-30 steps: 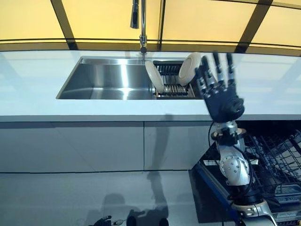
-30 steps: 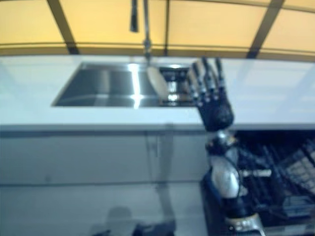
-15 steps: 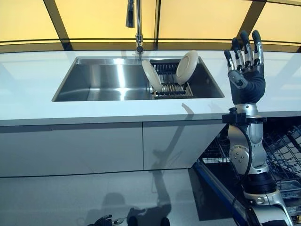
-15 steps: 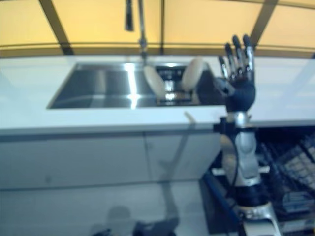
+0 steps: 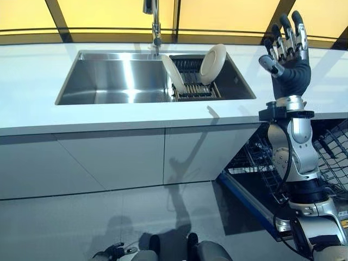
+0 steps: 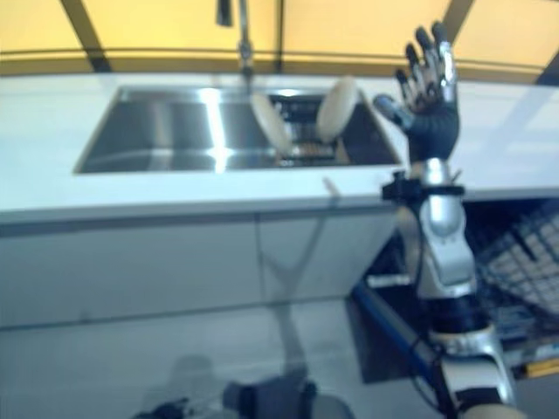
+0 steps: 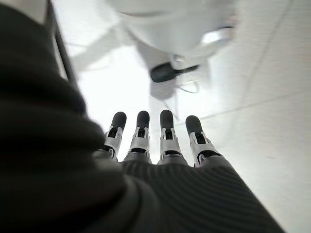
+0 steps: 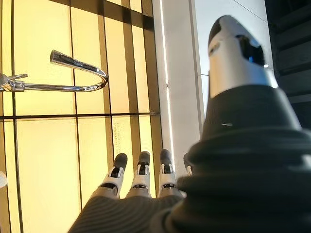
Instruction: Take plates into dishwasher
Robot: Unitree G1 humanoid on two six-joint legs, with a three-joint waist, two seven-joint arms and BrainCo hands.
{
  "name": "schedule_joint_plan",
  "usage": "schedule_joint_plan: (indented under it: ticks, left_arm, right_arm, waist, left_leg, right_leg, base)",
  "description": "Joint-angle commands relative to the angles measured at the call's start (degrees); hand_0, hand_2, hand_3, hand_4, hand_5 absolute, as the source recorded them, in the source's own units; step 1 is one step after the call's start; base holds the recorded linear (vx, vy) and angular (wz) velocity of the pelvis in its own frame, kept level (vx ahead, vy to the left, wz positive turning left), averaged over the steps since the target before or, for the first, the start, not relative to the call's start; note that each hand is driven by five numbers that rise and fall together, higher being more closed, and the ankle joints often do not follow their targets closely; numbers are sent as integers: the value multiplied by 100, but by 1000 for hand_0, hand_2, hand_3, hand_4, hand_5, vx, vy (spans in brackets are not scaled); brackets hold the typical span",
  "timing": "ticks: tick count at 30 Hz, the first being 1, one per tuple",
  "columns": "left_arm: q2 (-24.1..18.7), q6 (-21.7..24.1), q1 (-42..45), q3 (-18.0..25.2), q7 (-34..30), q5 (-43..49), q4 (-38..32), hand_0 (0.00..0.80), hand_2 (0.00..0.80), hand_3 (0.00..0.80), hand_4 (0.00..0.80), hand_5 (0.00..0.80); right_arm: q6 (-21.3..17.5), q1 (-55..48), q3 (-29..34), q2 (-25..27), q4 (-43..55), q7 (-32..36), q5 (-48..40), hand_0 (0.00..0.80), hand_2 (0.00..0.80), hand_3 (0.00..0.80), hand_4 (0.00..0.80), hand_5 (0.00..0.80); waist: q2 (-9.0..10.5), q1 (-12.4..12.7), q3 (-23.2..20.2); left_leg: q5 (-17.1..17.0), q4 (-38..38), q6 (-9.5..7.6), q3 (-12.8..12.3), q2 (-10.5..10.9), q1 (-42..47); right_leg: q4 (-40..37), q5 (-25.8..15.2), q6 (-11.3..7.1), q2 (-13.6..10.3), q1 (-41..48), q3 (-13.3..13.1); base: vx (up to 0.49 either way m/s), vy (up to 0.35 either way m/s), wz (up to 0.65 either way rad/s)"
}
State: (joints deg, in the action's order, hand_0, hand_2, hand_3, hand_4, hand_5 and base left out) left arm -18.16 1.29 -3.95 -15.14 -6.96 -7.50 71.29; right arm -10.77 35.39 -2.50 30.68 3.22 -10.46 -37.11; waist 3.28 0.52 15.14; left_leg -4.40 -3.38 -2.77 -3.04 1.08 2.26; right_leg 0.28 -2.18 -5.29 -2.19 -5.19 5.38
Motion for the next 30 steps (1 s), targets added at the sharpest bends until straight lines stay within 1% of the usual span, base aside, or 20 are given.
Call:
schedule_joint_plan:
  ticks: [1,3,5,6,8,11,12,15,16,17,18,20,21,22,23,25,27,28,29,30]
  left_arm:
    - [27,-31,-242,-221,87,106,109,0,0,0,0,0]
    - [30,-93,-229,-230,99,121,140,0,0,0,0,0]
    - [36,-35,-188,-184,107,210,290,0,0,0,0,0]
    - [34,30,-168,-168,98,208,376,0,0,0,0,0]
    - [62,117,-157,-150,58,191,477,0,0,0,0,0]
    - [125,241,-90,-91,-24,183,498,0,0,0,0,0]
    - [152,252,-29,-71,-38,203,445,0,0,0,0,0]
    - [195,400,102,-25,-36,267,445,0,0,0,0,0]
    - [189,462,134,16,-52,251,497,0,0,0,0,0]
    - [183,464,129,24,-61,251,511,0,0,0,0,0]
    - [186,504,125,27,-55,235,548,0,0,0,0,0]
    - [208,606,116,55,-7,161,603,0,0,0,0,0]
    - [214,653,121,108,6,171,600,0,0,0,0,0]
    - [213,658,123,128,15,193,569,0,0,0,0,0]
    - [202,641,125,135,16,210,511,0,0,0,0,0]
    - [180,590,114,133,3,231,395,0,0,0,0,0]
    - [140,495,92,120,-32,223,256,0,0,0,0,0]
    - [130,457,90,112,-40,199,194,0,0,0,0,0]
    - [129,407,79,107,-43,196,129,0,0,0,0,0]
    - [144,329,65,97,-30,207,60,0,0,0,0,0]
  right_arm:
    - [45,434,313,229,32,-178,95,0,0,0,0,0]
    - [143,382,306,185,79,-279,175,0,0,0,0,0]
    - [227,408,291,159,68,-356,323,0,0,0,0,0]
    - [281,452,255,163,53,-405,392,0,0,0,0,0]
    - [329,561,193,161,-81,-396,426,0,0,0,0,0]
    - [413,637,50,120,-207,-350,362,0,0,0,0,0]
    - [471,616,28,122,-184,-365,363,0,0,0,0,0]
    - [575,590,-10,147,-172,-341,362,0,0,0,0,0]
    - [651,582,-39,176,-152,-314,371,0,0,0,0,0]
    - [690,580,-62,202,-148,-306,385,0,0,0,0,0]
    - [714,575,-94,216,-145,-309,390,0,0,0,0,0]
    - [751,554,-122,255,-152,-292,418,0,0,0,0,0]
    - [785,548,-118,288,-160,-291,416,0,0,0,0,0]
    - [824,538,-107,318,-161,-313,413,0,0,0,0,0]
    - [859,522,-89,349,-149,-348,418,0,0,0,0,0]
    - [861,465,-84,380,-120,-377,444,0,0,0,0,0]
    - [895,460,-135,406,-98,-445,524,0,0,0,0,0]
    - [887,480,-170,402,-120,-495,557,0,0,0,0,0]
    - [873,506,-210,391,-151,-571,589,0,0,0,0,0]
    - [845,540,-261,382,-204,-668,604,0,0,0,0,0]
  waist:
    - [-22,114,-68]
    - [-29,128,-60]
    - [-14,127,-118]
    - [-19,117,-156]
    - [-67,104,-240]
    - [-134,83,-470]
    - [-143,86,-552]
    - [-145,106,-711]
    - [-152,105,-779]
    - [-156,105,-800]
    - [-153,107,-799]
    - [-188,107,-761]
    - [-237,100,-729]
    - [-238,85,-701]
    - [-242,80,-663]
    - [-183,37,-588]
    - [-87,-20,-528]
    - [-46,-32,-510]
    - [-1,-35,-498]
    - [66,-28,-484]
  left_leg:
    - [1117,576,-485,-103,548,240]
    - [1198,659,-519,-81,551,284]
    - [1341,788,-554,-30,572,322]
    - [1426,908,-530,-7,570,332]
    - [1591,1011,-443,-32,489,495]
    - [1742,1034,-268,-182,355,795]
    - [1656,1107,-197,-210,313,820]
    - [1214,1593,30,-295,219,736]
    - [869,2111,209,-366,134,619]
    - [595,2605,327,-444,47,480]
    - [395,3044,417,-531,-19,350]
    - [110,4284,624,-732,-253,-195]
    - [29,5046,709,-819,-470,-560]
    - [82,5428,713,-831,-601,-772]
    - [220,5590,657,-748,-654,-997]
    - [504,5233,505,-691,-611,-1236]
    - [686,4463,347,-800,-590,-1206]
    - [716,4022,311,-848,-543,-1117]
    - [722,3475,288,-837,-448,-1044]
    - [660,2662,263,-722,-268,-942]
  right_leg:
    - [-527,-738,22,220,-533,-33]
    - [-467,-804,42,202,-549,-20]
    - [-368,-725,80,149,-409,1]
    - [-238,-678,103,128,-352,25]
    - [69,-481,125,111,-341,122]
    - [150,-220,260,167,-153,272]
    - [85,-162,316,203,-53,295]
    - [-95,2,482,322,187,352]
    - [-188,109,601,412,321,373]
    - [-246,176,693,474,423,393]
    - [-296,221,767,515,513,413]
    - [-372,289,950,634,683,495]
    - [-370,347,1063,719,773,563]
    - [-321,413,1119,734,846,612]
    - [-256,446,1141,733,890,646]
    - [-87,527,1138,649,956,605]
    - [-23,577,1117,536,1056,509]
    - [-9,598,1097,495,1097,457]
    - [-3,606,1070,457,1130,404]
    - [-24,586,1024,404,1173,339]
  base:
    - [301,-203,6]
    - [338,-198,-3]
    - [465,-264,-2]
    - [477,-265,0]
    - [487,-248,9]
    - [543,-259,7]
    - [519,-275,0]
    - [418,-254,7]
    - [443,-304,20]
    - [420,-310,20]
    - [257,-239,16]
    - [206,-238,7]
    - [212,-240,9]
    - [186,-210,18]
    - [172,-167,12]
    - [148,-115,11]
    - [161,-55,11]
    - [162,-8,4]
    - [156,22,8]
    - [134,37,13]
